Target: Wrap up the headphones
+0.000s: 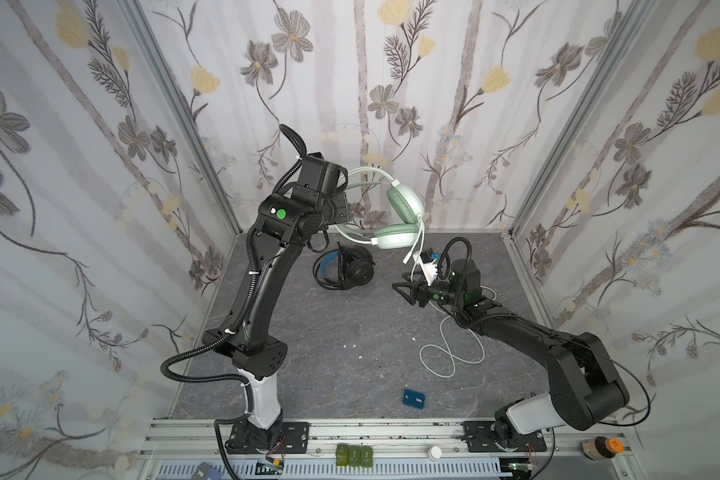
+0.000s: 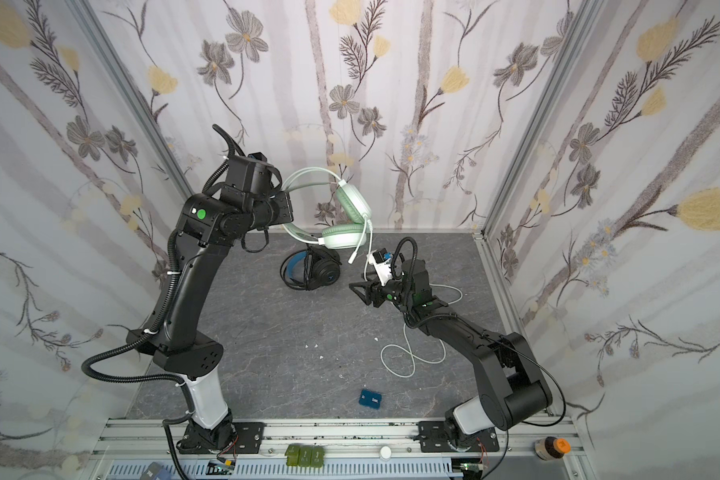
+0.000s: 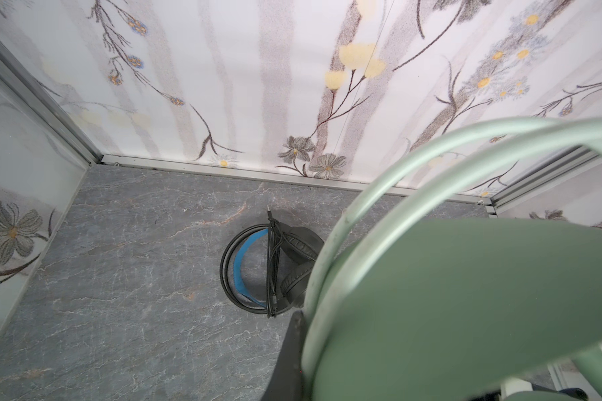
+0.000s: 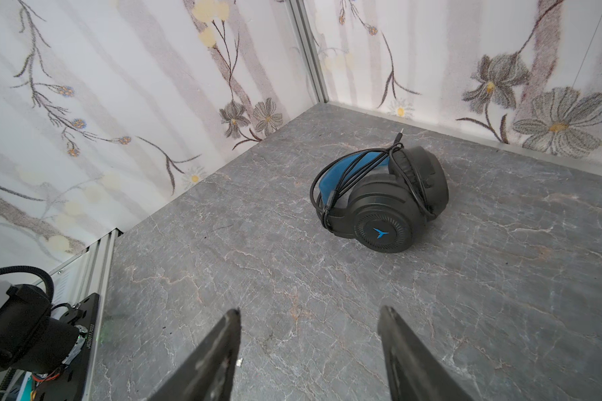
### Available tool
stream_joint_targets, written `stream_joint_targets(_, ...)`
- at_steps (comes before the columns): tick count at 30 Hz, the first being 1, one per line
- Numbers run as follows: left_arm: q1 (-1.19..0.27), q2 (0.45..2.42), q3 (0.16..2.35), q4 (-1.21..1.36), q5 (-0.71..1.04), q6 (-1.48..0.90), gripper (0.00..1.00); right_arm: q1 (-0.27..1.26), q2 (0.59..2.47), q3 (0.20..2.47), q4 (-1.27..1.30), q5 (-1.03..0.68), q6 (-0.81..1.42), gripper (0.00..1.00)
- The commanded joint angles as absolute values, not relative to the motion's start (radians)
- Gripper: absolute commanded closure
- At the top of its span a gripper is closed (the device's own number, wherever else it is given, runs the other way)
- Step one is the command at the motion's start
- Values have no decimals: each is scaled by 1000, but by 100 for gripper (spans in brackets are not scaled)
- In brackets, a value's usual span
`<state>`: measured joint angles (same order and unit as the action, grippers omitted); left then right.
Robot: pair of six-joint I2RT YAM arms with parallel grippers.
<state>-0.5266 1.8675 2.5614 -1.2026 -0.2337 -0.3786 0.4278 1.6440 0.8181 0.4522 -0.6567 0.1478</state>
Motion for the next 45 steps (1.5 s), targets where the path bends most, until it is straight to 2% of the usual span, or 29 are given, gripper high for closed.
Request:
stream_joint_targets(1,-520,1851,2563,-1142,-223,-427,100,430,1660,818,475,-688,142,46)
stream_joint_targets(4,-510,1836,2527,-1120,-214,-448,100,432,1659,814,456,-699,137,60)
stream_joint_targets(7,-500,1805,2466,-1076,-197,-476,100,440,1642,796,447,-701,132,65)
stream_joint_targets(8,-499,1794,2448,-1061,-194,-481,100,443,1634,787,446,-700,129,64)
stream_joint_targets(11,-499,1778,2424,-1043,-182,-483,100,450,1620,766,456,-698,128,49)
stream_joint_targets(13,-496,1773,2415,-1045,-171,-487,100,452,1620,759,465,-693,129,46)
stream_joint_targets(25,-453,1636,2208,-945,-132,-553,100,453,1615,717,497,-683,172,53)
stream_joint_targets(32,-429,1609,2190,-963,-140,-542,100,452,1512,678,473,-663,118,62)
stream_joint_targets(42,-413,1589,2174,-965,-135,-540,100,452,1452,688,360,-632,18,98)
stream_joint_targets(45,-408,1585,2171,-962,-135,-546,100,454,1430,686,344,-600,17,100)
